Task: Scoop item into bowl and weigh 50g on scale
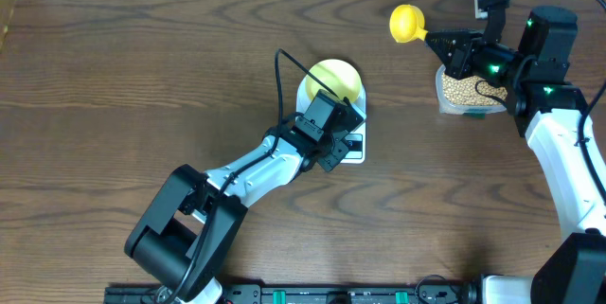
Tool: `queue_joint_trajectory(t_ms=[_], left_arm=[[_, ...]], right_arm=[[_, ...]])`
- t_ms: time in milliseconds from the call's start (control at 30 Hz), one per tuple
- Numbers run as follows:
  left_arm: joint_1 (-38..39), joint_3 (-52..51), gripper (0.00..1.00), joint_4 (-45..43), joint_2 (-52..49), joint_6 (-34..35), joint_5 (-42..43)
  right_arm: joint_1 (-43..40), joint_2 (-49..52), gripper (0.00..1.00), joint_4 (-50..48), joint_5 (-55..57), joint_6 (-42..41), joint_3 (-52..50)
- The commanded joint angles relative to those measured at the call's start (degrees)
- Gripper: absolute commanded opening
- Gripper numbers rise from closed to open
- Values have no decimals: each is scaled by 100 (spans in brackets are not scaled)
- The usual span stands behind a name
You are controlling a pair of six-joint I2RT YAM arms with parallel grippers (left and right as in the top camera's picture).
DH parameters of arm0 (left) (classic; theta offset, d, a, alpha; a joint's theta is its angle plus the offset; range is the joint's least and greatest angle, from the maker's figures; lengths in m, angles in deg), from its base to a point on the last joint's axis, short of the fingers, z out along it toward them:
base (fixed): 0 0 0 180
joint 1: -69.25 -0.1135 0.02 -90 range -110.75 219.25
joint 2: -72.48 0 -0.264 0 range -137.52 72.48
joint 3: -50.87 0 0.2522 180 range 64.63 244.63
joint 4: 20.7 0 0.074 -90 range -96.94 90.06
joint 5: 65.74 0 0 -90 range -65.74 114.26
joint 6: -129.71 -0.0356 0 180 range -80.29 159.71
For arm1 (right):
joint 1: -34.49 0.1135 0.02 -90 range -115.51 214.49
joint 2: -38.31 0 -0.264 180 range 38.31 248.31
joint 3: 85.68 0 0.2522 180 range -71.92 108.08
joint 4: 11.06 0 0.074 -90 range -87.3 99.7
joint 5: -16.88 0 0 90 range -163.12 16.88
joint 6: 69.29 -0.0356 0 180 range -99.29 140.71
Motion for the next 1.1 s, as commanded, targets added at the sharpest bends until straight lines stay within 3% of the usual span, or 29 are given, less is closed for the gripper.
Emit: queue_joint_trajectory(t_ms=[0,733,1067], left_arm=[[17,-90,7,15,-245,-181,42],[17,-90,7,396,-446,-179,20],[17,-85,7,127,-76,-179,20]], right_arm=[[-13,-42,1,4,-20,118,131],[-13,-42,1,7,-20,120,129],[-13,-42,1,4,-17,118,131]])
